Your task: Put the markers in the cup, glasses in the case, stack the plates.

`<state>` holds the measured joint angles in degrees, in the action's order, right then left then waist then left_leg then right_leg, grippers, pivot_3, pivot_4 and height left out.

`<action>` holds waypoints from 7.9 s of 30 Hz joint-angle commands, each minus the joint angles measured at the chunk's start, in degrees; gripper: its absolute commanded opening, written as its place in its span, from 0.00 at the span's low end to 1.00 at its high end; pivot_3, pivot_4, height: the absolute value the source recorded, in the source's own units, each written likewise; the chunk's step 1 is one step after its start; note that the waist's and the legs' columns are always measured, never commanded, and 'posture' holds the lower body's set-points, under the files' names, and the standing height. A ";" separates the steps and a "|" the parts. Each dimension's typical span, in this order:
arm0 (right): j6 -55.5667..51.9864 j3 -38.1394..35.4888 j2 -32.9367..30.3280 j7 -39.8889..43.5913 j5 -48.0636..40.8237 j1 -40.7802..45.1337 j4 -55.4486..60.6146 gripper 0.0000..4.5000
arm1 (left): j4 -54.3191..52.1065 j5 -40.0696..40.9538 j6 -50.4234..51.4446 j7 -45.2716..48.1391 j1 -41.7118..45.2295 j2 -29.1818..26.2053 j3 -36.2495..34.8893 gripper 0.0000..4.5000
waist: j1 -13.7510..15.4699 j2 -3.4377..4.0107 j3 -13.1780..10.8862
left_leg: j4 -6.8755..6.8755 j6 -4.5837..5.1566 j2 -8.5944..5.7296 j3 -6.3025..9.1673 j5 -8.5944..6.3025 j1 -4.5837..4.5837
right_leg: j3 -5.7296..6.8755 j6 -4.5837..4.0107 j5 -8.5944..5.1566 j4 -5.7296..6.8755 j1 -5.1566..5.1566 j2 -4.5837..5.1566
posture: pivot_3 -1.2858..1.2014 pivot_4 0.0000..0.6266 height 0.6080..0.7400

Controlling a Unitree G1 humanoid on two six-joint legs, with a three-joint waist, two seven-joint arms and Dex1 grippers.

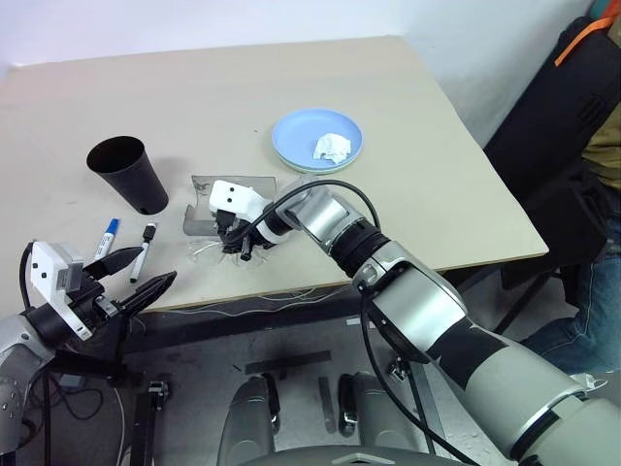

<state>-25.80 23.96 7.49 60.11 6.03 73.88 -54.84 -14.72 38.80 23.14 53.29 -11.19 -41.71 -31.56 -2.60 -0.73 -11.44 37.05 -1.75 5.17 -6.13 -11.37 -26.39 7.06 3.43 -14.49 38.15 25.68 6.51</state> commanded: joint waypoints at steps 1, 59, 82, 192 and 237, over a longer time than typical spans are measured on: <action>0.44 -0.50 0.08 -0.88 0.75 1.17 0.28 0.07 | -0.81 -0.08 -0.95 0.07 0.19 0.11 0.09 1.00 | 0.03 0.01 0.00 | 0.02 -0.03 0.05 0.00 0.02 0.00 | 0.00 -0.05 0.02 0.00 0.01 -0.04 | 0.52 0.24 0.74; 24.19 -8.45 3.40 -9.05 7.75 10.99 -20.98 0.07 | -4.14 0.73 -2.03 -2.70 -1.88 3.21 -0.92 1.00 | 0.03 -0.01 0.00 | 0.03 -0.12 0.63 -0.17 0.25 -0.16 | -0.15 -0.33 0.20 0.04 0.40 -0.67 | 0.52 0.24 0.74; 24.60 -9.94 4.37 -9.09 7.22 11.01 -20.81 0.56 | -4.78 1.12 -2.41 -3.15 -3.10 3.03 -1.53 1.00 | 0.04 -0.01 0.00 | 0.05 -0.14 0.63 -0.17 0.26 -0.15 | -0.15 -0.33 0.20 0.06 0.40 -0.67 | 0.52 0.24 0.74; 1.67 -14.41 -4.80 3.95 2.53 7.52 -18.48 0.10 | -4.43 -1.05 -3.79 -4.96 -2.30 4.59 0.91 1.00 | 0.06 -0.04 0.02 | 0.14 -0.14 0.63 -0.14 0.29 -0.12 | -0.16 -0.37 0.24 0.15 0.35 -0.69 | 0.52 0.24 0.74; 1.08 -12.28 -6.70 15.00 2.93 7.95 -18.34 0.00 | -4.64 -0.98 -3.36 -5.39 -2.39 5.16 1.16 1.00 | 0.08 -0.03 0.02 | 0.15 -0.16 0.63 -0.14 0.31 -0.13 | -0.16 -0.41 0.26 0.16 0.36 -0.69 | 0.52 0.24 0.74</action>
<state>-24.80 11.58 0.98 74.48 8.91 80.73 -73.95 -17.68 37.63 20.75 48.15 -13.42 -36.48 -29.89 -2.52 -0.77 -11.42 37.19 -1.92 5.80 -6.27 -11.07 -26.52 6.90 3.02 -14.23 38.31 26.05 5.82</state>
